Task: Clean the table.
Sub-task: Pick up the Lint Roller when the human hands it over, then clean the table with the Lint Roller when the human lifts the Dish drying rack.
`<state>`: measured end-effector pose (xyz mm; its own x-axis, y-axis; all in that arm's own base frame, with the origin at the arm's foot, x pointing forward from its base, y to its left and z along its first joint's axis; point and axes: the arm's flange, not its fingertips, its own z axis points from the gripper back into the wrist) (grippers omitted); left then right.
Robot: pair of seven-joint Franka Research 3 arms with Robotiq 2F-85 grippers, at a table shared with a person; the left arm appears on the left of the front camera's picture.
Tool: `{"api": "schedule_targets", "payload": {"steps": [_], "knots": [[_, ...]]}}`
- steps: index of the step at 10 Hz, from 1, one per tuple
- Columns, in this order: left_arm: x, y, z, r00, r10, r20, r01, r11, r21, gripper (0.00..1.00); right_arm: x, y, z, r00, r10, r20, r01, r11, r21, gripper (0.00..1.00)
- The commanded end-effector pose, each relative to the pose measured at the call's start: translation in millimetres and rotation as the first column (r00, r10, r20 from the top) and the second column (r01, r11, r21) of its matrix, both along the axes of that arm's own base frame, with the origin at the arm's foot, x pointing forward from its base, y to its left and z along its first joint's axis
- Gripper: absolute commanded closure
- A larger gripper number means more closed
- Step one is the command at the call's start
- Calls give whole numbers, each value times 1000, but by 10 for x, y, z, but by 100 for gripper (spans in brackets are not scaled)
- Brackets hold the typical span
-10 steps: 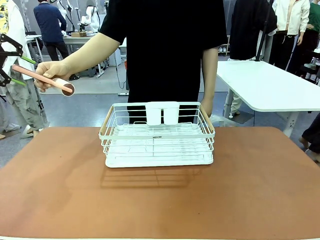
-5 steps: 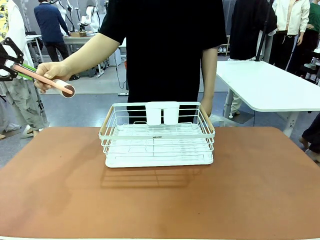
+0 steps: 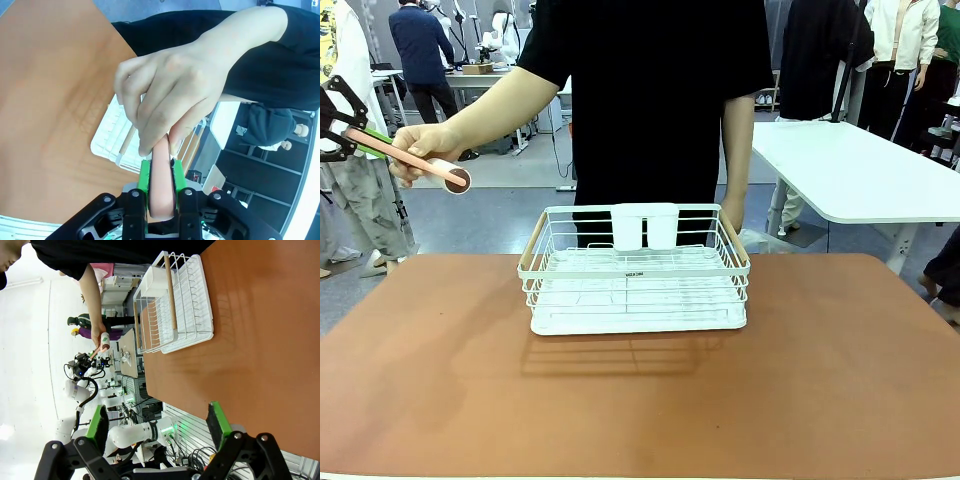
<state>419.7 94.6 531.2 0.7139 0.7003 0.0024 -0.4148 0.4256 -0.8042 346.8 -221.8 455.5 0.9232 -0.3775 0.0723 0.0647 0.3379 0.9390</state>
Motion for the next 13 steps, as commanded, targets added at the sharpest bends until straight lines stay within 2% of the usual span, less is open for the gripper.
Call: {"api": "schedule_targets", "payload": {"steps": [1, 13], "knots": [[2, 0, 3, 1000, 7, -2, -7, 1000, 0, 100, -12, -2, 22, 1000, -1, 4, 1, 1000, 5, 0], [2, 0, 3, 1000, 7, -2, -7, 1000, 0, 100, -12, -2, 22, 1000, -1, 4, 1, 1000, 5, 0]]}}
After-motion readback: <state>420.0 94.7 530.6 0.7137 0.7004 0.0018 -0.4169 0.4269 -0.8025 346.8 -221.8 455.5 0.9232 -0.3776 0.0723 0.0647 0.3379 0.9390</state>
